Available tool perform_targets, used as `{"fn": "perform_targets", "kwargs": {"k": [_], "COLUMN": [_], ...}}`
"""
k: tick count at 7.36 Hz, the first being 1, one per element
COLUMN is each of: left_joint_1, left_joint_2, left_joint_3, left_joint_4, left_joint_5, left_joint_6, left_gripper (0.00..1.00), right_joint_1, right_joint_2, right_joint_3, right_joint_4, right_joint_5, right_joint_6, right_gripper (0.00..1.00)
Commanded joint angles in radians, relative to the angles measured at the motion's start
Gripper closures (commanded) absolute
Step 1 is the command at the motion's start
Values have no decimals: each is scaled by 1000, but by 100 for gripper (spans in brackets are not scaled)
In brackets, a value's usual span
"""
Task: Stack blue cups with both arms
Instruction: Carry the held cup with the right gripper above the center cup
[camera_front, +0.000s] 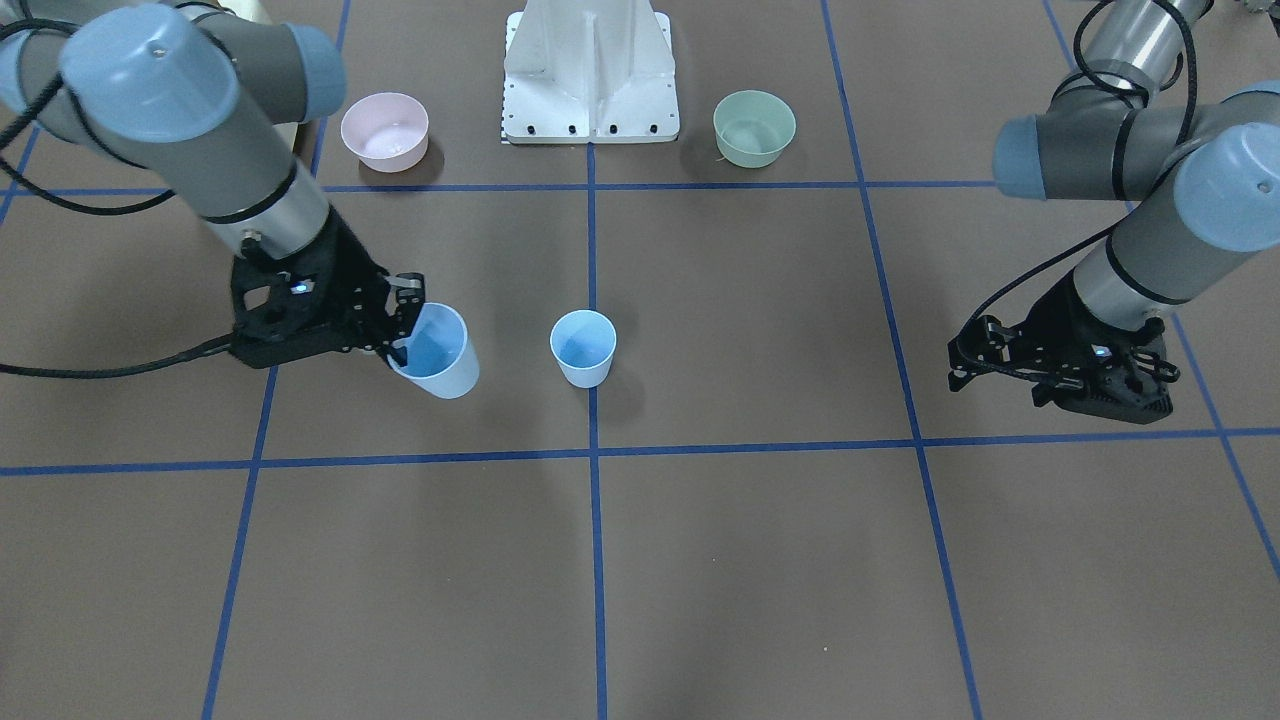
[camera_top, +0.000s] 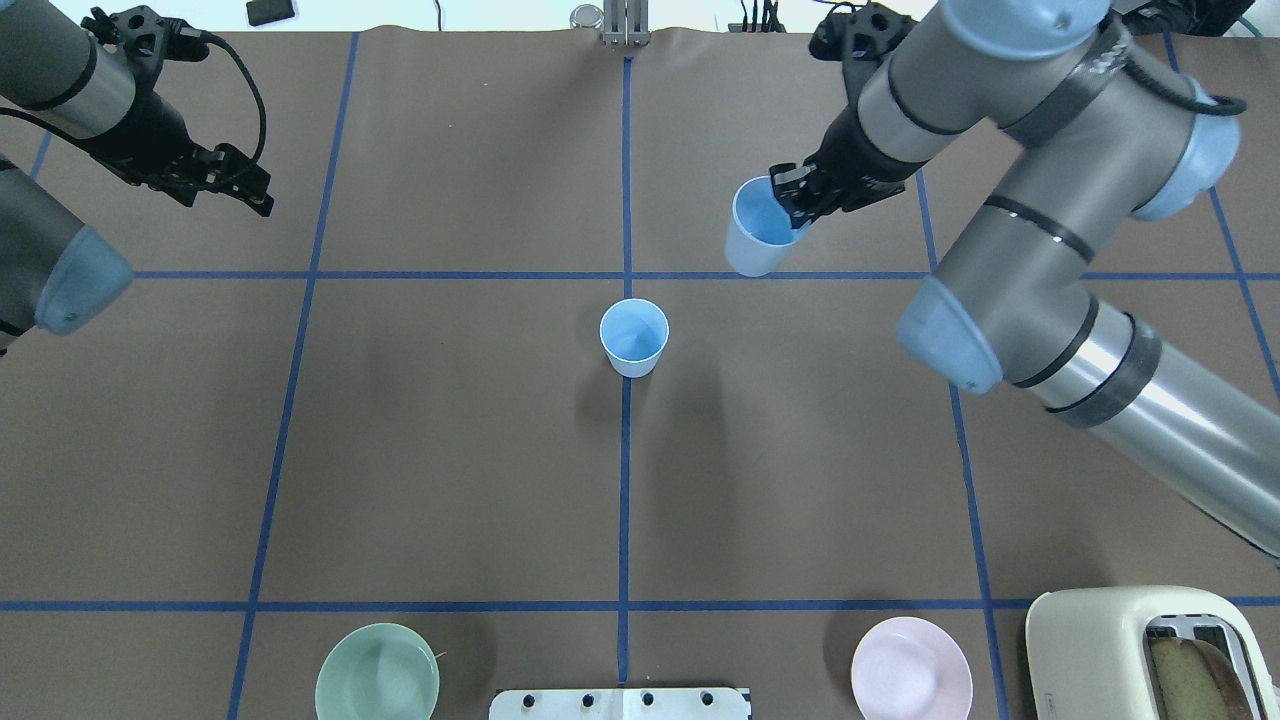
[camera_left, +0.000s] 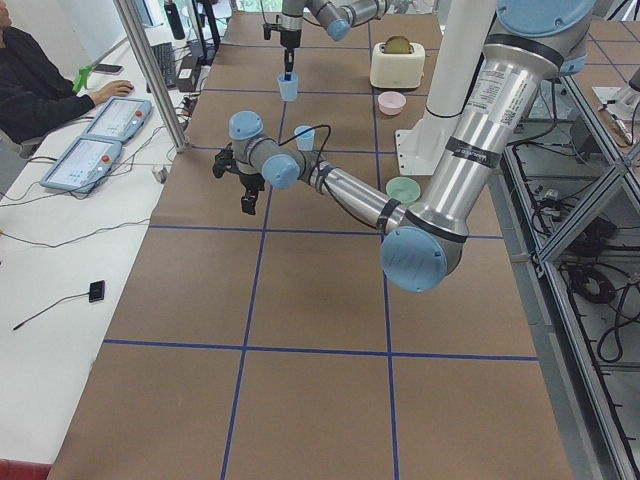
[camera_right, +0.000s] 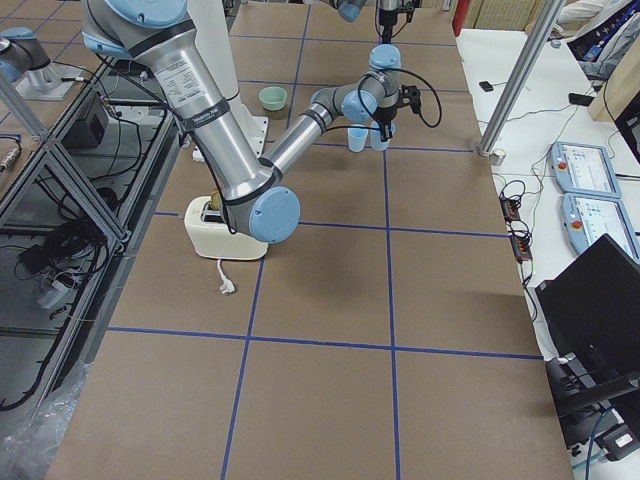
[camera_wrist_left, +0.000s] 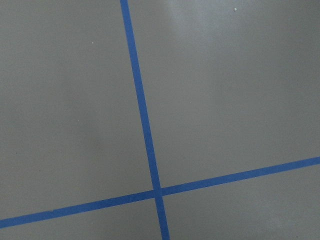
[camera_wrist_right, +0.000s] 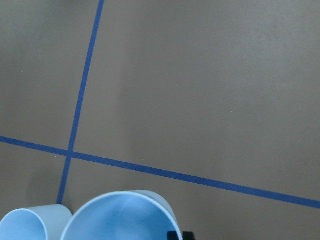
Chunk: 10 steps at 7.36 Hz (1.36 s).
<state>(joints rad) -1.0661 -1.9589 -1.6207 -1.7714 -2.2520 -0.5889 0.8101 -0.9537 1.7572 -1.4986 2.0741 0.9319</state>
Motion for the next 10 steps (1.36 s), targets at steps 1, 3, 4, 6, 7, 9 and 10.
{"fn": "perform_targets", "kwargs": {"k": [1,3,4,6,7,9,10], "left_joint_1": [-35,-41,-41,-41,-40,-40,-40], "left_joint_2": [31,32,40,40,40,40,40], "left_joint_3": [2,5,5,5,7,12,13], "left_joint_4": [1,3,1,1,1,-2,-3], "left_joint_5": [0,0,-1,0,2,2,0], "left_joint_6": [70,70,70,72,72,72,72], "left_gripper": [3,3,3,3,3,3,3], "right_joint_1": [-112,-176,-181,-213,-213,-216,-218], "right_joint_2": [62,96,105,99,98,107,107], "right_joint_3": [5,-7,-10,-24,-37,-62,-67], "right_joint_4": [-9,-11,-14,-12,-9,-5,-5], "right_joint_5": [-84,-158,-161,-198,-198,-200,-207], "right_joint_6": [114,137,137,137,134,134,134], "right_gripper": [100,100,100,100,100,100,100]}}
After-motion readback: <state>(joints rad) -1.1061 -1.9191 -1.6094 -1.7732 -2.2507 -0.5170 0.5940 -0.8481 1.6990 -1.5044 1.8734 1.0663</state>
